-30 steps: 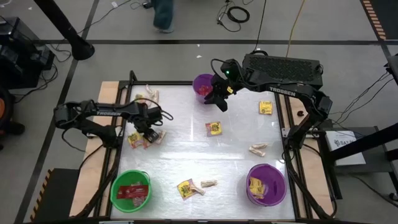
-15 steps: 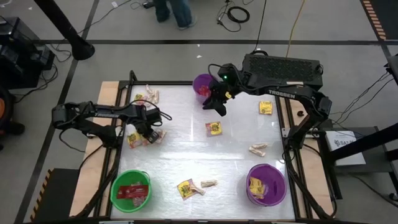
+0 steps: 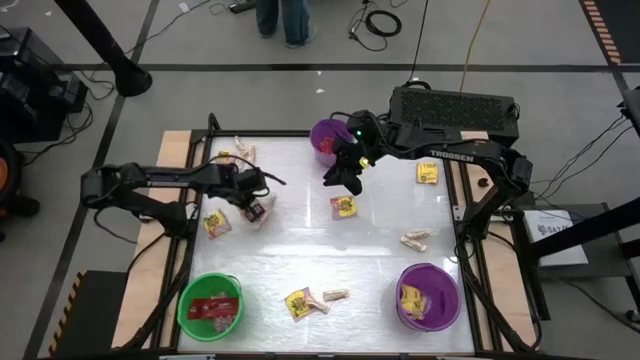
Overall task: Sort candy by brand, put in halloween buckets
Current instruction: Put the yellow candy into the bottom purple bucket
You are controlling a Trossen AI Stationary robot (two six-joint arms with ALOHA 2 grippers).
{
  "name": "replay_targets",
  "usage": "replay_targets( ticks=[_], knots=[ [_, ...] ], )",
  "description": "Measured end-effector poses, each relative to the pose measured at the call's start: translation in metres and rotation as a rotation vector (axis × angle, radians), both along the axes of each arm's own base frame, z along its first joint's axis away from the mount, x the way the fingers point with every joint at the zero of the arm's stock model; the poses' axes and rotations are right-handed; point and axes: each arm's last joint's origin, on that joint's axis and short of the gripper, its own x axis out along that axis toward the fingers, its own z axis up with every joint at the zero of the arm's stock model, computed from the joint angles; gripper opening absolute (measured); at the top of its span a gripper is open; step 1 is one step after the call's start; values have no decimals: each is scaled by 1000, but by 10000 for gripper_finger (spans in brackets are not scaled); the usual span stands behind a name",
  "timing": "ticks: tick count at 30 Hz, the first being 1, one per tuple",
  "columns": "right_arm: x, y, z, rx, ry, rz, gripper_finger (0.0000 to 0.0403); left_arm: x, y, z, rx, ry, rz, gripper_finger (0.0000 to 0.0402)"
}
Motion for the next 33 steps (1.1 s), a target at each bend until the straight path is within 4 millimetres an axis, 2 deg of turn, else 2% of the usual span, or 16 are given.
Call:
replay_targets(
  ticks=[6,9,14,18,22,28,33],
  knots=[
    [1,2,0,-8,2,-2,118,14,0,48,124,-173,-160,3],
    [3,2,0,-77,1,-48,118,19,0,71,165,-312,-223,3],
    [12,-2,7,-135,-91,-155,120,32,3,93,254,-556,-247,2],
    [19,-7,10,16,-144,-217,139,42,7,100,297,-661,-236,2],
    [20,-13,6,192,-98,-317,185,50,9,99,332,-697,-257,2],
    [19,-14,7,216,-97,-338,263,60,12,98,359,-740,-257,2],
    [21,-10,7,213,-95,-332,292,67,14,104,393,-828,-246,2]
  ],
)
